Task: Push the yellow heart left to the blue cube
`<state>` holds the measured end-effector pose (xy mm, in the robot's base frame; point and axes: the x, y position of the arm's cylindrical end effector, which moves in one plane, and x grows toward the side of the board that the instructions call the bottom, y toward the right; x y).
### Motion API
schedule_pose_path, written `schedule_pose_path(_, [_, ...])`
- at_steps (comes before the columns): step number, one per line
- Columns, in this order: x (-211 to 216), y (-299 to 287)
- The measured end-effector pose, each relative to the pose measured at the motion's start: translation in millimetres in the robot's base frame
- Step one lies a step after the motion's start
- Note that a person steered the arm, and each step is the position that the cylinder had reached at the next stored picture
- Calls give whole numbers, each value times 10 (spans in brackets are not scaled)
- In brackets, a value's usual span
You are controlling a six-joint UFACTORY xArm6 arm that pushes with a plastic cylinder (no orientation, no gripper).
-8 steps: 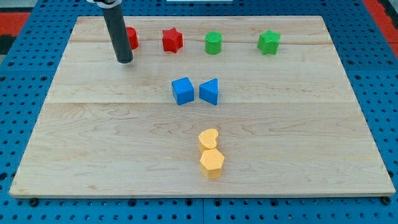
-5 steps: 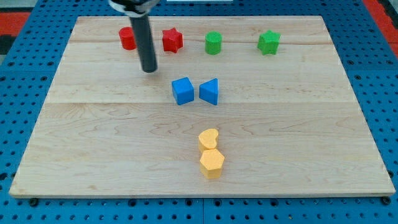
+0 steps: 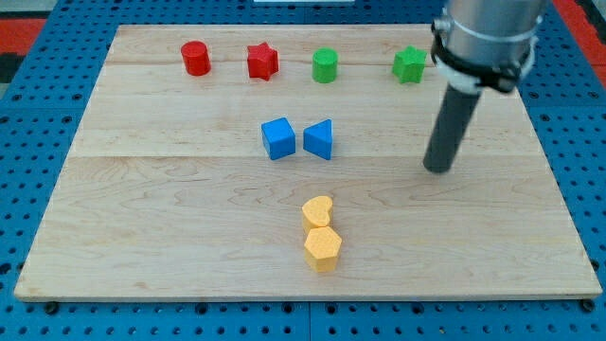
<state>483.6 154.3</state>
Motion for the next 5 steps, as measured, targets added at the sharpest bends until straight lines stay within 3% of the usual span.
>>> schedule_pose_path(2, [696,-683])
schedule_pose_path(4, [621,-1848])
schedule_pose_path(5, [388,-2202])
